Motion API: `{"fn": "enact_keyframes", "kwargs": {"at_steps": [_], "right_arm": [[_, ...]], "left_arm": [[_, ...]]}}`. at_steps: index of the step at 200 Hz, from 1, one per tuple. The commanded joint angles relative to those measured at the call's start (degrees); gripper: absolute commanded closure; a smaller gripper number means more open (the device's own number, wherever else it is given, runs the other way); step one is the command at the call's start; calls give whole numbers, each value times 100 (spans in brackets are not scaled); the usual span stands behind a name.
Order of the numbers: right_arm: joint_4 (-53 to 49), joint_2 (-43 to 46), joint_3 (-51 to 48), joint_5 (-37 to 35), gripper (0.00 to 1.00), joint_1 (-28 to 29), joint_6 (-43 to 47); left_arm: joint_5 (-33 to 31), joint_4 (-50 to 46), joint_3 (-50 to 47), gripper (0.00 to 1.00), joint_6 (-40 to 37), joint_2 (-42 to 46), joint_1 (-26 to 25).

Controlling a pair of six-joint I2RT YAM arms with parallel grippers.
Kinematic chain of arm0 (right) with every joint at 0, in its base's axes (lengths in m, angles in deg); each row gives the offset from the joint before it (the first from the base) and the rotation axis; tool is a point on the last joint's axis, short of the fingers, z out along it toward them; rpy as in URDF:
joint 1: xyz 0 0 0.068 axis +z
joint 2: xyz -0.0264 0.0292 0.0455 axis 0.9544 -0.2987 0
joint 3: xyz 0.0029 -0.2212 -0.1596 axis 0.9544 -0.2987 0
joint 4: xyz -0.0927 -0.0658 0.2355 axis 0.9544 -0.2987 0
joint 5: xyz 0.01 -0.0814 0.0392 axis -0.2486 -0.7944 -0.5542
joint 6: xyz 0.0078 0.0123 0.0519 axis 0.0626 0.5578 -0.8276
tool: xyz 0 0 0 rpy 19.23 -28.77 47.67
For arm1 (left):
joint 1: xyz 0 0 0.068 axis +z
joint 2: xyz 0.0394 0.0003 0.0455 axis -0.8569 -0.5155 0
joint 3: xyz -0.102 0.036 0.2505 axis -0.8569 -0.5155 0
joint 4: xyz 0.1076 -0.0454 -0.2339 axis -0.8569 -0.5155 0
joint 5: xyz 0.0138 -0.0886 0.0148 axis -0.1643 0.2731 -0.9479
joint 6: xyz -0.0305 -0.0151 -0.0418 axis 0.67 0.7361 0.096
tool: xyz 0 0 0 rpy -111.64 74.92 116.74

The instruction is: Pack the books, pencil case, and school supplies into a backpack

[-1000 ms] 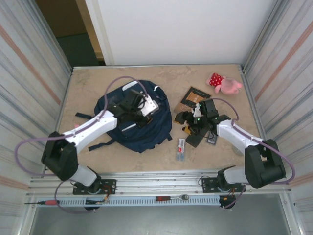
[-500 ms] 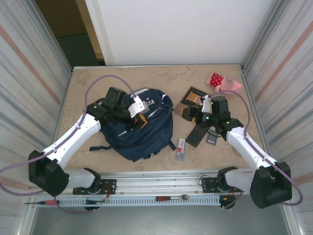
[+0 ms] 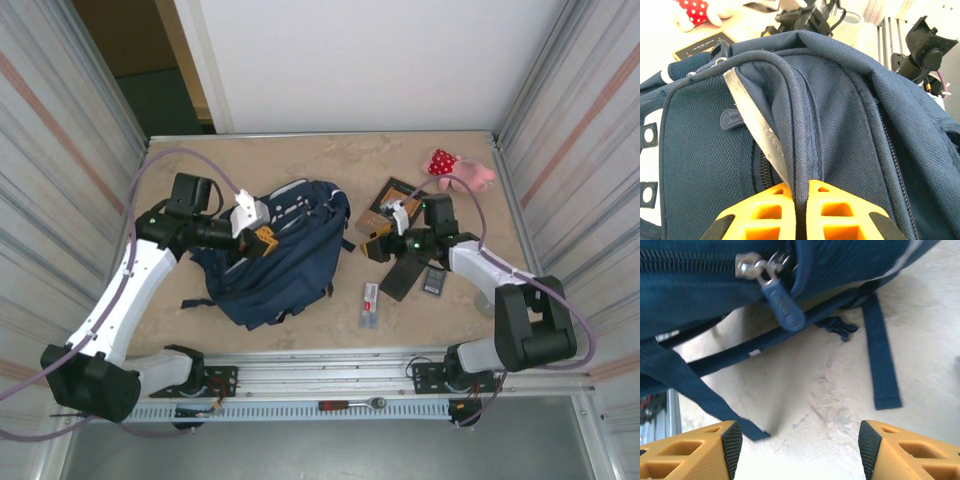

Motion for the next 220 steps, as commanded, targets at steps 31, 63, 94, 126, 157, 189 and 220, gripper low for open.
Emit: {"fn": "enact_keyframes", "kwargs": {"at_steps": [31,63,94,126,157,189,220], "right_arm": [[450,-947,835,301,39,364,750],[374,-1058,955,553,51,373,870],[88,-835,896,583,83,356,954],[-296,-553,926,543,100,312,769],[-661,-254,946,468,100,327,713],[-1523,157,1056,122,100,590,767],[-2237,494,1101,-50,100,849,779]], "left_arm": [[929,15,317,100,-575,65,9],[872,9,273,100,-635,57,25],[434,195,175,100,-447,56,33],[-592,514,63,100,-163,81,-92],[-1528,803,-59,100,23,116,-320],[-3007,1367,-168,100,538,-38,-849],[-3954,1842,-98,100,1177,-381,-1217]]}}
